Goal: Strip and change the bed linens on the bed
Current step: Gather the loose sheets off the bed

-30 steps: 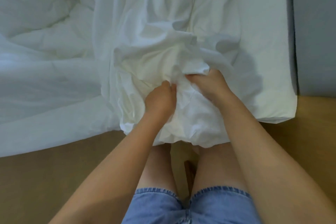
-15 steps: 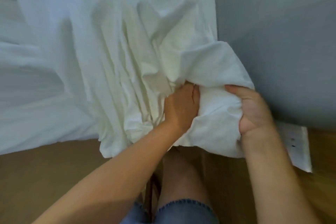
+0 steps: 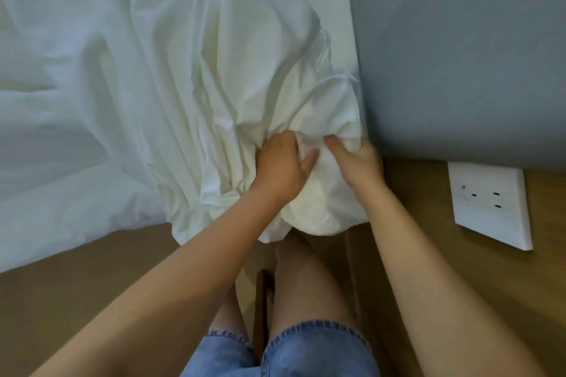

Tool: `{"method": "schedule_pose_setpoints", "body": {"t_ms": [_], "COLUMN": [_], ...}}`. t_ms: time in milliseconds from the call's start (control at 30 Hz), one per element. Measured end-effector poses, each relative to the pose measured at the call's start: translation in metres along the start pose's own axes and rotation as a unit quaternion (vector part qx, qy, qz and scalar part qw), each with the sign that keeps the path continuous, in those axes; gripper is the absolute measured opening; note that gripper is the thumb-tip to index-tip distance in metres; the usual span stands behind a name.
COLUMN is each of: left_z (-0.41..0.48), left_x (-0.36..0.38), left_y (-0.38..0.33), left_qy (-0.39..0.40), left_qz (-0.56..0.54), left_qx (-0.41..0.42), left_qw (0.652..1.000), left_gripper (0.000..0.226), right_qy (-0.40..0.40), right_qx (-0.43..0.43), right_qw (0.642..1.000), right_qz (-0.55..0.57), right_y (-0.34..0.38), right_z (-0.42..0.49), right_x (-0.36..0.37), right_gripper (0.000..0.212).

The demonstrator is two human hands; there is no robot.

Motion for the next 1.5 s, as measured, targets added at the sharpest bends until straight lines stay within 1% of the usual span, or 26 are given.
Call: {"method": "schedule_pose_setpoints", "body": {"t_ms": [67,133,200,233,367,433,500,533,600,667,700,767,833,900,933,967,1033,1067,1133,1200,1233,1300,1333,1367,1400,1500], "left_z": [-0.001,0.003,0.009,0.008,-0.012,-0.028,-0.045,-0.055,-0.075,-0.098,-0.111,-0.135,-0.151,-0.153,-0.151,-0.144,-0.127,-0.120,-0.107,-0.093,-0.086,-0.078,-0.077,-0.078,-0.080,-0.083], "left_x": [0.001,0.002,-0.002,-0.003,-0.016,-0.023,-0.033,-0.041,-0.058,-0.076,-0.085,-0.096,-0.090,-0.070,-0.060,-0.052,-0.046,-0.045,-0.044,-0.044,-0.043,-0.041,-0.040,-0.040,-0.041,-0.046], "left_y": [-0.001,-0.003,-0.008,-0.010,-0.003,-0.011,-0.020,-0.022,-0.013,0.013,0.031,0.072,0.104,0.119,0.120,0.116,0.102,0.095,0.091,0.092,0.094,0.103,0.108,0.115,0.120,0.131], "left_qy": [0.005,0.017,0.032,0.046,0.061,0.052,0.027,0.004,-0.055,-0.111,-0.134,-0.153,-0.147,-0.139,-0.136,-0.132,-0.121,-0.120,-0.121,-0.131,-0.131,-0.127,-0.133,-0.142,-0.148,-0.109], "left_qz": [-0.013,-0.029,0.018,0.048,0.113,0.090,0.070,0.081,0.111,0.143,0.151,0.124,0.033,-0.114,-0.185,-0.238,-0.262,-0.273,-0.292,-0.286,-0.280,-0.244,-0.245,-0.274,-0.316,-0.423], "left_qx": [-0.032,-0.050,-0.010,0.012,0.060,0.104,0.164,0.184,0.188,0.120,0.060,-0.088,-0.203,-0.255,-0.264,-0.249,-0.170,-0.141,-0.125,-0.121,-0.130,-0.184,-0.211,-0.234,-0.254,-0.272], "left_qw": [0.999,0.998,0.999,0.998,0.990,0.989,0.984,0.980,0.974,0.976,0.978,0.976,0.968,0.950,0.937,0.930,0.942,0.944,0.940,0.941,0.942,0.944,0.937,0.922,0.902,0.857], "left_gripper": [0.040,0.036,0.033,0.030,0.029,0.025,0.015,0.017,0.036,0.061,0.074,0.100,0.119,0.128,0.130,0.125,0.095,0.086,0.092,0.086,0.080,0.060,0.047,0.032,0.024,0.030], "right_qy": [-0.009,-0.049,-0.083,-0.092,-0.110,-0.095,-0.078,-0.070,-0.065,-0.083,-0.103,-0.149,-0.174,-0.190,-0.199,-0.205,-0.193,-0.168,-0.095,-0.049,-0.047,-0.059,-0.063,-0.063,-0.059,-0.036], "right_qx": [-0.051,-0.083,-0.090,-0.083,-0.052,-0.057,-0.058,-0.050,-0.005,0.062,0.080,0.067,0.036,0.006,-0.017,-0.047,-0.123,-0.163,-0.225,-0.244,-0.240,-0.221,-0.212,-0.208,-0.208,-0.225], "right_qw": [0.999,0.994,0.988,0.988,0.992,0.992,0.993,0.994,0.995,0.988,0.982,0.974,0.972,0.969,0.965,0.961,0.950,0.944,0.936,0.942,0.948,0.959,0.961,0.962,0.960,0.950], "right_qz": [0.015,0.057,0.092,0.088,-0.032,-0.058,-0.065,-0.068,-0.078,-0.115,-0.139,-0.159,-0.151,-0.157,-0.168,-0.180,-0.214,-0.234,-0.252,-0.224,-0.204,-0.170,-0.163,-0.167,-0.177,-0.215], "right_y": [0.010,0.022,0.026,0.025,0.013,0.006,-0.004,-0.012,-0.036,-0.069,-0.085,-0.103,-0.107,-0.101,-0.094,-0.086,-0.065,-0.055,-0.041,-0.034,-0.033,-0.034,-0.035,-0.036,-0.036,-0.034], "right_z": [-0.015,-0.025,-0.024,-0.020,-0.012,-0.015,-0.020,-0.022,-0.024,-0.029,-0.035,-0.051,-0.066,-0.078,-0.084,-0.090,-0.100,-0.103,-0.106,-0.104,-0.103,-0.099,-0.098,-0.097,-0.096,-0.097], "right_x": [0.003,-0.009,-0.025,-0.028,-0.012,-0.001,0.004,0.005,0.005,0.006,0.007,0.014,0.027,0.043,0.051,0.059,0.079,0.092,0.117,0.128,0.129,0.128,0.127,0.128,0.129,0.136], "right_gripper": [0.034,0.010,0.011,0.013,0.046,0.061,0.078,0.088,0.105,0.116,0.119,0.121,0.120,0.118,0.117,0.116,0.106,0.098,0.085,0.079,0.079,0.083,0.085,0.087,0.088,0.087]}}
Point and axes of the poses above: each hand's wrist, its own z-axis towards the middle knuckle, its own x-axis out of the palm, y = z × x, the point moved 8 cm from there along z, towards the middle knuckle, and after that the axes turned 15 degrees about x, right-handed, at the moved point
